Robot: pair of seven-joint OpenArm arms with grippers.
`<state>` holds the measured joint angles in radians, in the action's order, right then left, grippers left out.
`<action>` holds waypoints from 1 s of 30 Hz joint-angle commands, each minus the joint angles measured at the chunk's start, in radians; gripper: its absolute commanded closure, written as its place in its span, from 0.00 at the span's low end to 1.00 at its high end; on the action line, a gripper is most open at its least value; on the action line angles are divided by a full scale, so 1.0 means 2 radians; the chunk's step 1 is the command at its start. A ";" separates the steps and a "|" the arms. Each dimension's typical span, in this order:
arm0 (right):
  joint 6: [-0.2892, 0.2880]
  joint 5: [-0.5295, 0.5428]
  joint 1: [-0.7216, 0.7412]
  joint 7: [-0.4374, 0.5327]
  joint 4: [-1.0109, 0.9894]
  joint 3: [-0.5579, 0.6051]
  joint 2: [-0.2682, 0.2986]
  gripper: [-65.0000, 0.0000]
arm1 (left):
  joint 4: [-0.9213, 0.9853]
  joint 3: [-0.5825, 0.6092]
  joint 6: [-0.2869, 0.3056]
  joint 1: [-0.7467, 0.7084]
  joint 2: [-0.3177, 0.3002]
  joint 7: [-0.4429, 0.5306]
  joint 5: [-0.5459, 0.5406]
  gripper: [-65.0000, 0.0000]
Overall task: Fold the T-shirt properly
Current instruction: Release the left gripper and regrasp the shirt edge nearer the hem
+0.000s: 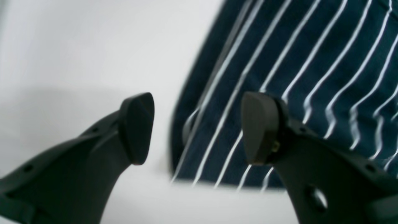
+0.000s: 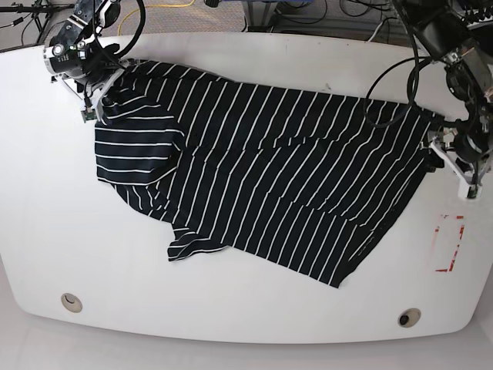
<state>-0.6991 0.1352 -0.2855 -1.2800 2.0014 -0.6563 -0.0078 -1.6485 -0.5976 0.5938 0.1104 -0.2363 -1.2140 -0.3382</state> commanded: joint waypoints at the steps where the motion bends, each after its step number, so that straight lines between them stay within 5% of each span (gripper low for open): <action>1: 0.000 0.006 0.002 0.007 0.009 0.009 0.003 0.97 | 0.034 0.016 -0.002 0.043 0.007 0.014 -0.007 0.36; 10: 0.000 0.006 0.012 0.015 0.009 0.012 -0.011 0.97 | 0.143 0.058 -0.086 0.129 0.023 0.083 -0.006 0.36; 30: 0.000 0.006 0.019 0.025 0.008 0.012 -0.015 0.97 | 0.410 0.200 -0.115 0.246 0.011 0.233 -0.006 0.36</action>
<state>-0.6987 0.1383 -0.2527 -1.2411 2.0010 -0.6308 -0.0444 -0.8421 -0.2230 0.3580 0.5659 -0.2111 -0.7853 -0.3351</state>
